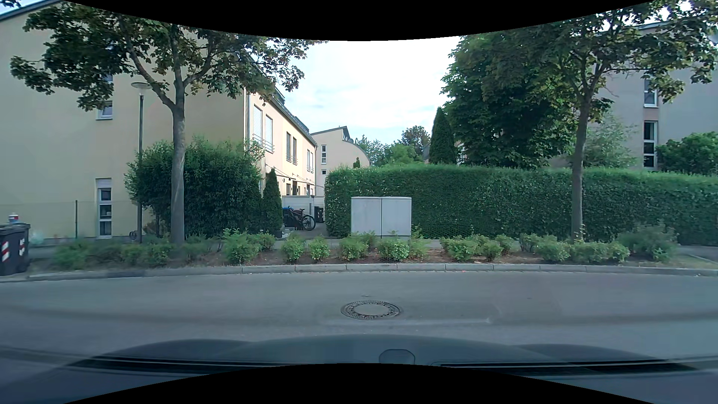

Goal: Follow the waypoints while adhering to traffic rules and regulations

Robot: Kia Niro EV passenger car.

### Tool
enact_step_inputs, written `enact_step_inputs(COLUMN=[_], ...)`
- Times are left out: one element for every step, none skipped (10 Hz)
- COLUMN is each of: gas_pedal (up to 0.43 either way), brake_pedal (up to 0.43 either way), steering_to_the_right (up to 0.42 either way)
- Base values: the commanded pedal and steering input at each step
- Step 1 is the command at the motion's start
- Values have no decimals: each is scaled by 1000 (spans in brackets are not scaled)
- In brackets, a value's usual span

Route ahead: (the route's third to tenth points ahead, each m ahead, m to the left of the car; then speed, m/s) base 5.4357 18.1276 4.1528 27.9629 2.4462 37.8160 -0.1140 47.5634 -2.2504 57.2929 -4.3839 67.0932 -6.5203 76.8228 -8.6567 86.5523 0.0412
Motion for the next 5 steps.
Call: enact_step_inputs(gas_pedal=[0,0,0,0,0], brake_pedal=[37,12,0,0,0], steering_to_the_right=[-55,-65,-86,-103,-129])
